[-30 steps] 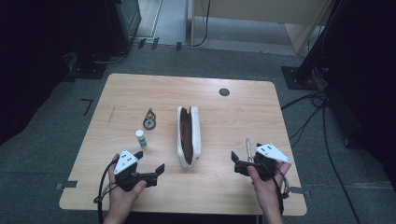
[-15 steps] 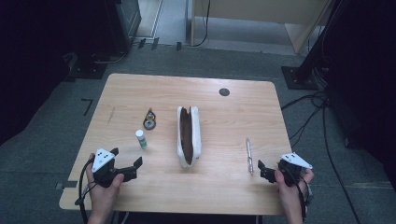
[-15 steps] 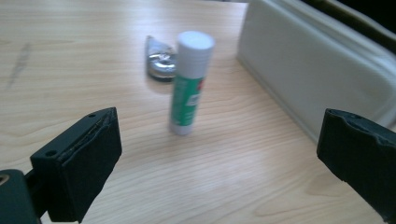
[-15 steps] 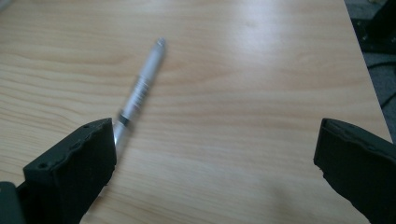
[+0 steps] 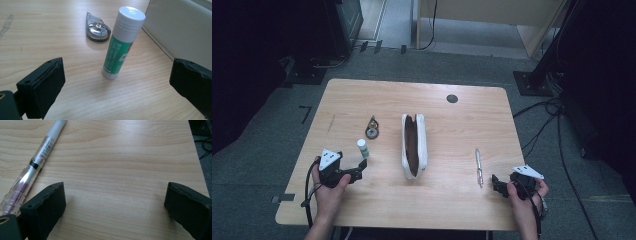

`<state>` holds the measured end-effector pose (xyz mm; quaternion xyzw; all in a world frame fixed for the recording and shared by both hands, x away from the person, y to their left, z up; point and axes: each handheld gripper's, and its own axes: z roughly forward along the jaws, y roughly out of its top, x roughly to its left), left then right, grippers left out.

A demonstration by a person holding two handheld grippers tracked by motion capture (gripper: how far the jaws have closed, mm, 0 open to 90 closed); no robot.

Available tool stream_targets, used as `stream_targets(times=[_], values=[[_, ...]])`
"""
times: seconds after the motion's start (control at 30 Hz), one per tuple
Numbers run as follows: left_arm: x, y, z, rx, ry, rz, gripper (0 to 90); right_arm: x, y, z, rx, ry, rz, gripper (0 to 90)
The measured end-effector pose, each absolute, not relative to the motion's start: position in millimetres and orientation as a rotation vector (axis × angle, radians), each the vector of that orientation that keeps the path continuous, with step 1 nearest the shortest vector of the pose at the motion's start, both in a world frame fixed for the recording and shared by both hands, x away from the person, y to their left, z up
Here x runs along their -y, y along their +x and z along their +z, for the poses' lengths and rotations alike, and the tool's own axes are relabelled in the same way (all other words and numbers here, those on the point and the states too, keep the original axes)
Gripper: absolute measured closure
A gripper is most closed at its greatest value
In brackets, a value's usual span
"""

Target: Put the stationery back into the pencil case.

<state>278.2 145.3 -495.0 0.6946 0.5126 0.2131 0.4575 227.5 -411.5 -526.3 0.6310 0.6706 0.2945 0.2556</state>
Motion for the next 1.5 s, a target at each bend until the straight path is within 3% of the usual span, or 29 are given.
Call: stream_targets(times=[0.13,0.2,0.43,0.63,0.73,0.83,0.93,1.17,1.5], values=[[-137,285,-494,-1.284,1.705,0.561,4.1,411,227,-526,-1.823,1.711,0.801,2.8],[-134,288,-493,-1.321,1.684,0.603,15.5,411,227,-526,-1.823,1.711,0.801,2.8],[-128,293,-491,-1.329,1.671,0.674,24.8,411,227,-526,-1.836,1.705,0.802,3.1],[-122,295,-488,-1.287,1.672,0.702,38.1,411,227,-526,-1.835,1.705,0.802,3.0],[-117,294,-486,-1.272,1.663,0.730,50.2,411,227,-526,-1.836,1.705,0.802,3.1],[-113,295,-486,-1.285,1.669,0.733,53.6,411,227,-526,-1.836,1.700,0.805,3.8],[-113,294,-484,-1.311,1.668,0.740,64.8,411,227,-526,-1.836,1.700,0.805,3.8],[-116,290,-474,-1.276,1.651,0.709,65.6,411,227,-526,-1.837,1.700,0.805,3.8],[-94,280,-425,-1.139,1.645,0.620,65.7,409,227,-526,-1.871,1.670,0.817,3.9]])
